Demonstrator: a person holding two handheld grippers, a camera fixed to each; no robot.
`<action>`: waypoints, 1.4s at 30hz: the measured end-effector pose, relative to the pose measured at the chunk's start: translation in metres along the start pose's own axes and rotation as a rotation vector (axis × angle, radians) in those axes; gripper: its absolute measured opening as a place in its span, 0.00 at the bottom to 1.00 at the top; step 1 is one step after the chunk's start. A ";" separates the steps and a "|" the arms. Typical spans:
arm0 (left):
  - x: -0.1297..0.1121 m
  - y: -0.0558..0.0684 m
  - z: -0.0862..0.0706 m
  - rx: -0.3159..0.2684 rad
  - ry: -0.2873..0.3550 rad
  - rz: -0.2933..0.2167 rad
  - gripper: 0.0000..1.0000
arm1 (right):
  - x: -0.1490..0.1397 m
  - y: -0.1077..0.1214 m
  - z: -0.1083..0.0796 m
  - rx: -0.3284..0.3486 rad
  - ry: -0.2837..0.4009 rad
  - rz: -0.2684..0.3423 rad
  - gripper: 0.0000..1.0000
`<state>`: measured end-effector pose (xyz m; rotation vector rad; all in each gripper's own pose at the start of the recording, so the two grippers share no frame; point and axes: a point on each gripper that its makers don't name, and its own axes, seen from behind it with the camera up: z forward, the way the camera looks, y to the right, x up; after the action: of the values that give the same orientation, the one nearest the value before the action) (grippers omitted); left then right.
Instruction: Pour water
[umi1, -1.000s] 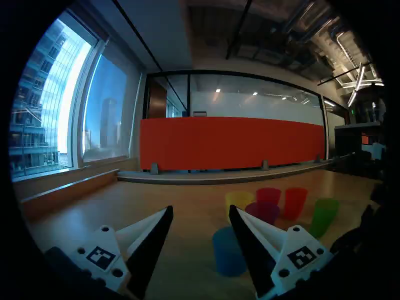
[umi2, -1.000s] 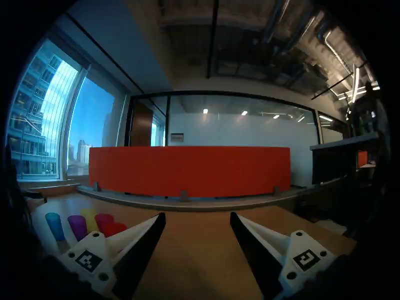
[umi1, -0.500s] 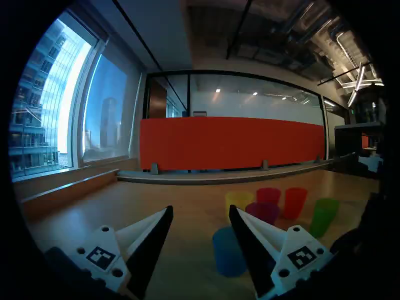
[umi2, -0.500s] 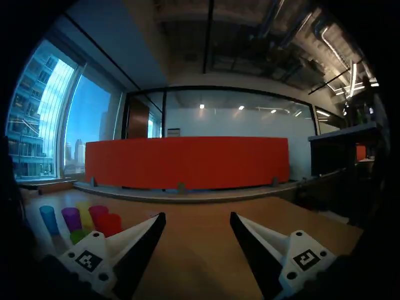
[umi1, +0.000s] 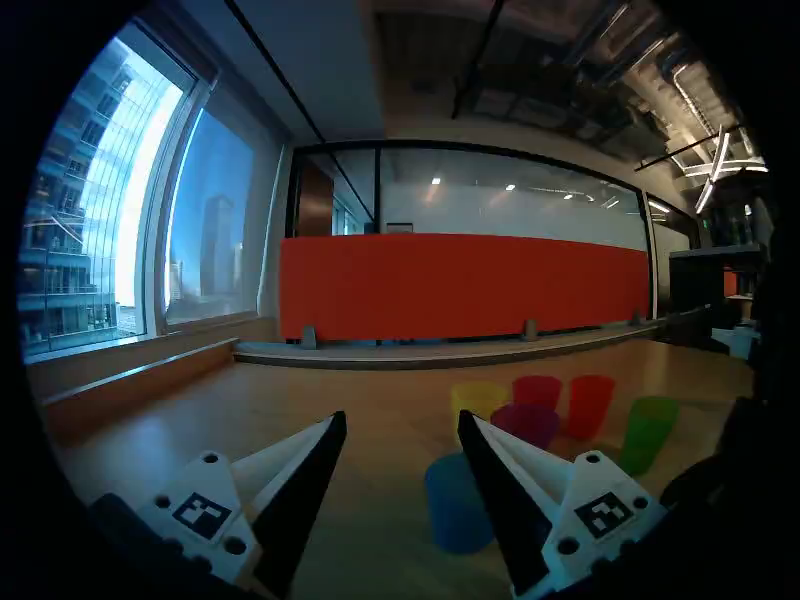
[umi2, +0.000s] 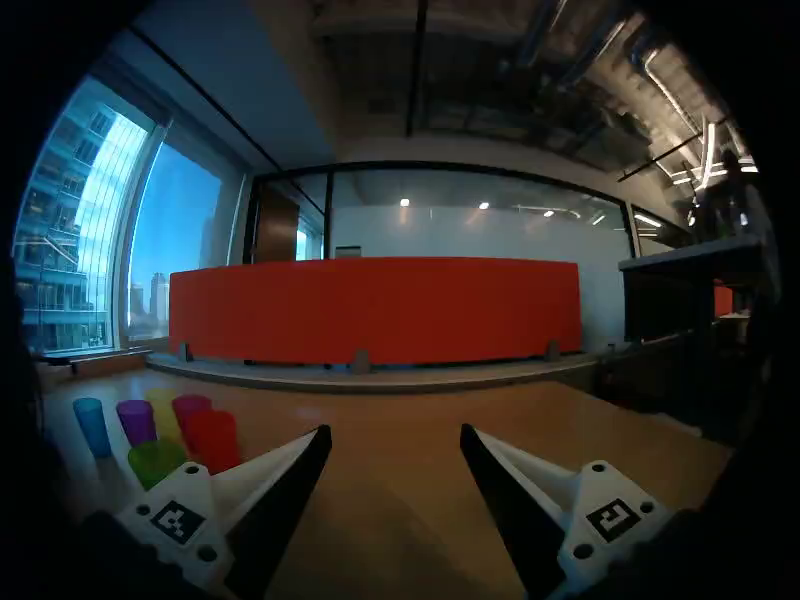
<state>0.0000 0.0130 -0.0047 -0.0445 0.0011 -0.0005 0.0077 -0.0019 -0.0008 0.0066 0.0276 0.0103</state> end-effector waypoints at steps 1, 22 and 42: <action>0.000 0.000 0.000 0.000 0.000 0.000 0.82 | -0.001 0.000 0.000 -0.001 -0.003 -0.002 1.00; 0.000 0.000 0.000 0.000 0.000 0.000 0.82 | -0.006 0.003 0.001 -0.013 -0.026 -0.011 1.00; 0.000 0.000 0.000 0.000 0.000 0.000 0.82 | -0.007 0.001 0.000 -0.004 -0.028 -0.011 1.00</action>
<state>0.0005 0.0126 -0.0049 -0.0443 0.0010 -0.0006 0.0005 -0.0011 -0.0011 0.0028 -0.0006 -0.0005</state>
